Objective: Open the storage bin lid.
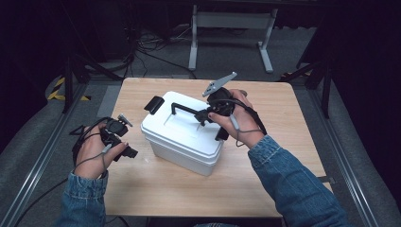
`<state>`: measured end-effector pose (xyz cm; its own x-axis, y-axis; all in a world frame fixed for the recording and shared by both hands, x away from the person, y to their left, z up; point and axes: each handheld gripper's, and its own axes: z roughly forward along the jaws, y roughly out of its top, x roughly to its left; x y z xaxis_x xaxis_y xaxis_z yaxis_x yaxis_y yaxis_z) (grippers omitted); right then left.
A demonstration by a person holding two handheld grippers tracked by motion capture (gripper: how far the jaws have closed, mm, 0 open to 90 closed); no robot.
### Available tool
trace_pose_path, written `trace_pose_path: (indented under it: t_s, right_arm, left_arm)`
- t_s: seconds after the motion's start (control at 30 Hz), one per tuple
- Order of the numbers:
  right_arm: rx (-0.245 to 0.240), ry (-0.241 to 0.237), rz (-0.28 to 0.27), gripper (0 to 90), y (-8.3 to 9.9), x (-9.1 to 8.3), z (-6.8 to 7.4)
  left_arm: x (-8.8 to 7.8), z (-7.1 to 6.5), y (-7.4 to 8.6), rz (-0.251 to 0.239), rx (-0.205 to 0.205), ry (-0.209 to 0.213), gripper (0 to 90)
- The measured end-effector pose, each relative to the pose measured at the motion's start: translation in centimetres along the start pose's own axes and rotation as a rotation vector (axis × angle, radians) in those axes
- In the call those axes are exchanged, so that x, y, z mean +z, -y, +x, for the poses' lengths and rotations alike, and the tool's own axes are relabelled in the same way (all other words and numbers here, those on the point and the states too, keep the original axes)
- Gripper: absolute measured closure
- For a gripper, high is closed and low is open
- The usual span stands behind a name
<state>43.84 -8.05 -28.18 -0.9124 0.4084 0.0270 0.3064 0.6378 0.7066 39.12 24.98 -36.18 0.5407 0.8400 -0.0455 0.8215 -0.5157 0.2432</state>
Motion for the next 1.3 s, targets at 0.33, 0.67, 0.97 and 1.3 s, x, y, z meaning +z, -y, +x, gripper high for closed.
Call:
trace_pose_path:
  t_s: [0.33,0.67,0.97,1.3]
  right_arm:
    - [-0.021,0.004,-0.046,84.9,-0.8,-2.0,0.7]
    - [-0.018,0.03,-0.063,84.9,-0.2,-3.7,0.5]
    - [0.017,0.073,-0.077,84.9,2.1,-6.4,-0.8]
    - [0.063,0.13,-0.102,84.9,4.5,-9.7,-2.3]
  left_arm:
    - [-0.1,0.2,0.0,-0.005,0.021,-0.022,20.2]
    - [-0.1,0.1,0.0,-0.001,0.02,-0.014,20.1]
    - [0.0,0.1,0.1,0.0,0.003,0.004,20.1]
    - [0.2,-0.1,0.0,0.001,-0.001,-0.001,19.6]
